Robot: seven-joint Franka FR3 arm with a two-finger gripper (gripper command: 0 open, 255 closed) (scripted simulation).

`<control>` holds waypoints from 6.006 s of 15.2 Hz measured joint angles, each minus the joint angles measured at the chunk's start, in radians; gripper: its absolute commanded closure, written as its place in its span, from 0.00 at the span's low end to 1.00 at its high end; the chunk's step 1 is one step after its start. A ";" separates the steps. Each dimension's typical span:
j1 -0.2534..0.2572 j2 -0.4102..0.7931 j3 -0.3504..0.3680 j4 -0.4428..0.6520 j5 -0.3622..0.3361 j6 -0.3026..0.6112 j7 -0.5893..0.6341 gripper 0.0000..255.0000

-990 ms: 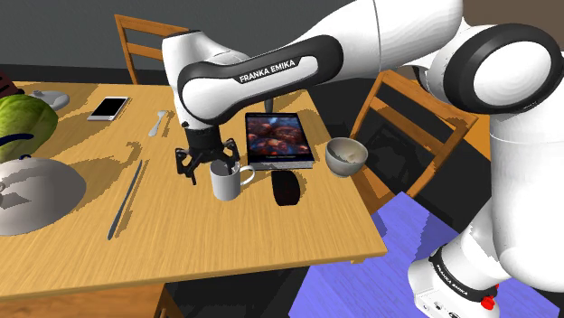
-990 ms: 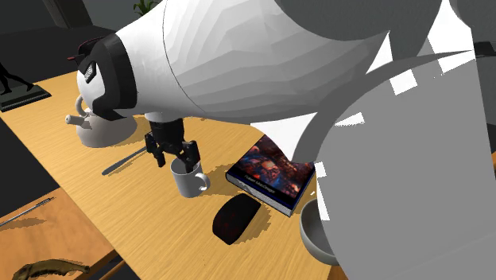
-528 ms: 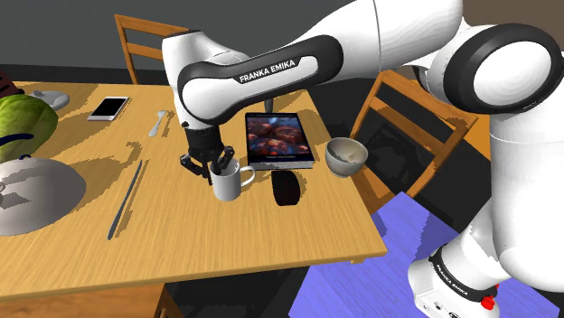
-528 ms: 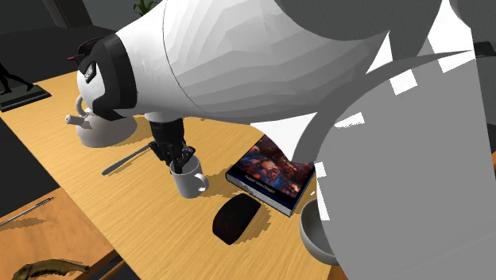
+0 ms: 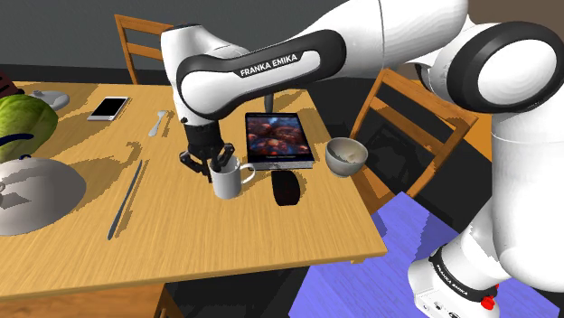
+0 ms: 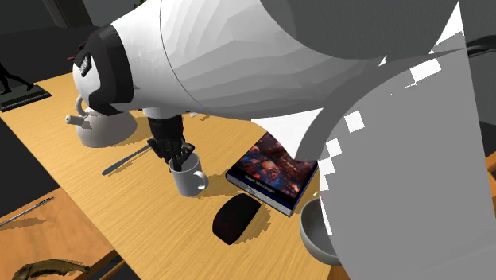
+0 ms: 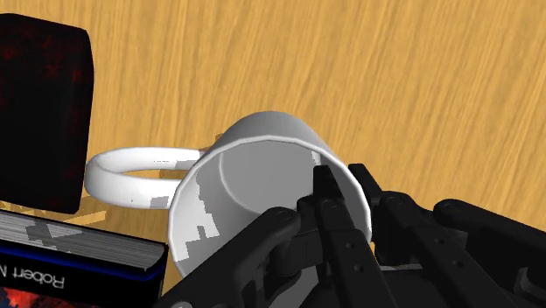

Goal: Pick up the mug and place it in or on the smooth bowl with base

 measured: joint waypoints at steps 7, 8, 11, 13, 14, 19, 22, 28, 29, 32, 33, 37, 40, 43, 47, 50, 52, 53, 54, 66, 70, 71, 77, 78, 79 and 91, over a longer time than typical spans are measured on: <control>0.000 -0.025 0.007 0.059 0.010 -0.082 -0.002 1.00; 0.001 -0.027 0.008 0.068 0.011 -0.093 -0.001 1.00; 0.003 -0.034 0.010 0.097 0.014 -0.128 -0.001 1.00; 0.007 -0.033 0.011 0.124 0.014 -0.153 0.002 1.00; 0.006 -0.040 0.012 0.125 0.017 -0.161 0.002 1.00; 0.012 -0.044 0.015 0.190 0.019 -0.228 0.003 1.00; 0.019 -0.040 0.016 0.240 0.018 -0.274 0.006 1.00; 0.034 -0.031 0.017 0.338 0.015 -0.361 0.010 1.00; 0.040 -0.023 0.016 0.364 0.013 -0.379 0.012 1.00; 0.006 -0.079 0.020 0.298 0.031 -0.369 -0.007 1.00; -0.019 -0.116 0.021 0.248 0.044 -0.356 -0.024 1.00; -0.119 -0.284 0.016 0.024 0.105 -0.295 -0.105 1.00; -0.180 -0.402 0.001 -0.122 0.148 -0.262 -0.176 1.00; -0.225 -0.495 -0.022 -0.228 0.180 -0.246 -0.247 1.00; -0.274 -0.620 -0.064 -0.362 0.215 -0.234 -0.346 1.00; -0.306 -0.713 -0.105 -0.451 0.232 -0.239 -0.426 1.00; -0.324 -0.753 -0.132 -0.490 0.233 -0.243 -0.474 1.00; -0.334 -0.772 -0.147 -0.507 0.231 -0.247 -0.499 1.00; -0.344 -0.798 -0.165 -0.538 0.231 -0.243 -0.528 1.00; -0.410 -0.942 -0.287 -0.713 0.195 -0.222 -0.717 1.00; -0.408 -0.938 -0.283 -0.763 0.197 -0.168 -0.716 1.00; -0.408 -0.935 -0.283 -0.774 0.196 -0.154 -0.717 1.00; -0.407 -0.922 -0.279 -0.846 0.198 -0.070 -0.718 1.00; -0.407 -0.920 -0.278 -0.854 0.198 -0.059 -0.717 1.00; -0.408 -0.916 -0.279 -0.863 0.198 -0.046 -0.719 1.00; -0.407 -0.912 -0.277 -0.874 0.198 -0.030 -0.718 0.00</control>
